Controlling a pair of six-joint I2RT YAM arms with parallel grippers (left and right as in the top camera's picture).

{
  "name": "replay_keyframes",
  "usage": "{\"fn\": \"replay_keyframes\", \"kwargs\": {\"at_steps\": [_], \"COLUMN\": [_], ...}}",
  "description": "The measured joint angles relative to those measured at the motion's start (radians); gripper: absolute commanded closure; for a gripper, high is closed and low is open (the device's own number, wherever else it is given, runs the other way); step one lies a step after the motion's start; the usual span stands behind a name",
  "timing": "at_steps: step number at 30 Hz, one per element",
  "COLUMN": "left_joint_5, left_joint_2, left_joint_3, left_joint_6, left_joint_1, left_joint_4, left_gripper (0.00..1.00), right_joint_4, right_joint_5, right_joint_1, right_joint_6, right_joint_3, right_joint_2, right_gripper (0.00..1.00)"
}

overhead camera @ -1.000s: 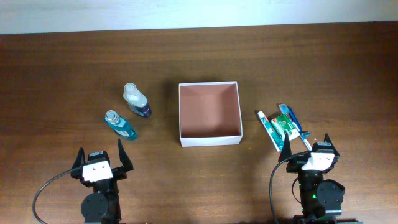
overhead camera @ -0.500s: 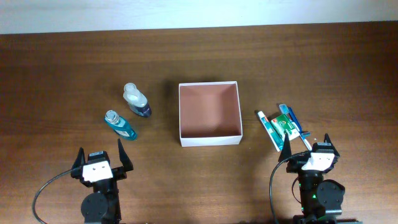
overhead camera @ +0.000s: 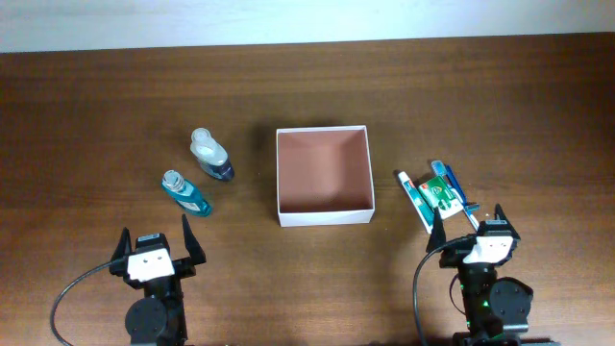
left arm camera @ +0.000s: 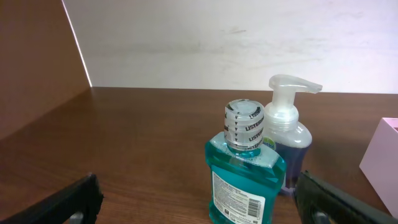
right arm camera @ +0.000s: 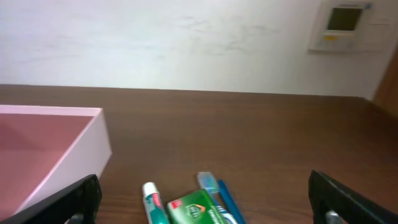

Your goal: Pack container

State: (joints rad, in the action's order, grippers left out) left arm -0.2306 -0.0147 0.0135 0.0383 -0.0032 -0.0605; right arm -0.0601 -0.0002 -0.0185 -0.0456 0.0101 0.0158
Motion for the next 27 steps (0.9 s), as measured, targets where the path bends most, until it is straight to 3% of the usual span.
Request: {"fn": "replay_keyframes", "kwargs": {"at_steps": [27], "left_joint_5": [0.002], "left_joint_2": [0.000], "left_joint_3": [0.000], "left_joint_6": [0.000], "left_joint_1": [0.000], "left_joint_4": [0.000], "left_gripper": [0.01], "right_joint_4": [-0.010], "right_joint_5": [-0.036], "right_joint_1": [0.000], "right_joint_6": [0.000], "right_joint_3": [0.000], "right_joint_2": [0.000], "right_gripper": [0.01]}}
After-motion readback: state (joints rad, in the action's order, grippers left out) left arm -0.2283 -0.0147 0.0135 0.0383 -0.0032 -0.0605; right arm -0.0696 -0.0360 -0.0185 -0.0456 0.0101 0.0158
